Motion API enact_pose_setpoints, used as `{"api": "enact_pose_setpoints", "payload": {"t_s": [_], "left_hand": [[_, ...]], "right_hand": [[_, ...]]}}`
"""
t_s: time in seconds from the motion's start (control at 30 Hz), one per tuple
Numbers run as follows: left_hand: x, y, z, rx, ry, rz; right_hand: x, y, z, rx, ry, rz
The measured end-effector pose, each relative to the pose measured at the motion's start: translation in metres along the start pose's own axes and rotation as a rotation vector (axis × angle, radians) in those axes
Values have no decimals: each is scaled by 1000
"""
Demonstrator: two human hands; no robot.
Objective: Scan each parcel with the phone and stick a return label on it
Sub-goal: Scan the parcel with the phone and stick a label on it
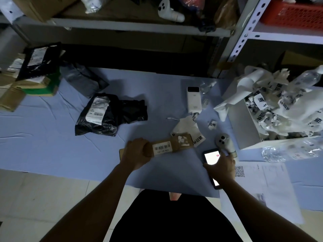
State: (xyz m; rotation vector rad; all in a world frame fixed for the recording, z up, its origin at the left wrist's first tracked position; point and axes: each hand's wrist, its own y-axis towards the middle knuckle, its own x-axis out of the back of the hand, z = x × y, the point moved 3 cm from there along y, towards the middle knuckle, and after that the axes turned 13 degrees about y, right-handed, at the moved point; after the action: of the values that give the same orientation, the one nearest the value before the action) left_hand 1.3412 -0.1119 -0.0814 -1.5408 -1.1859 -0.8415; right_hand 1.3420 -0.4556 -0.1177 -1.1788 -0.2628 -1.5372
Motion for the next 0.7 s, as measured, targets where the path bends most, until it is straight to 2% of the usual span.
{"api": "enact_pose_setpoints", "payload": {"t_s": [0.2,0.27,0.33,0.4,0.5,0.6,0.7], "left_hand": [[21,-13,15,127,-21,-206],[29,-14,20,154,7,-257],[36,-14,26,187,22,-324],[42,-15,32,190,27,-382],[46,-11,37,149,80,-368],[47,-6,41,135,144,-371],[45,-5,44,129,154,-375]], "right_hand": [[15,-26,37,74,321,-88],[17,-38,62,129,387,-58],[15,-49,88,196,403,42],[10,-60,112,294,311,160],[0,-77,137,409,69,279],[-6,-90,150,434,-79,298],[-7,-96,157,422,-105,267]]}}
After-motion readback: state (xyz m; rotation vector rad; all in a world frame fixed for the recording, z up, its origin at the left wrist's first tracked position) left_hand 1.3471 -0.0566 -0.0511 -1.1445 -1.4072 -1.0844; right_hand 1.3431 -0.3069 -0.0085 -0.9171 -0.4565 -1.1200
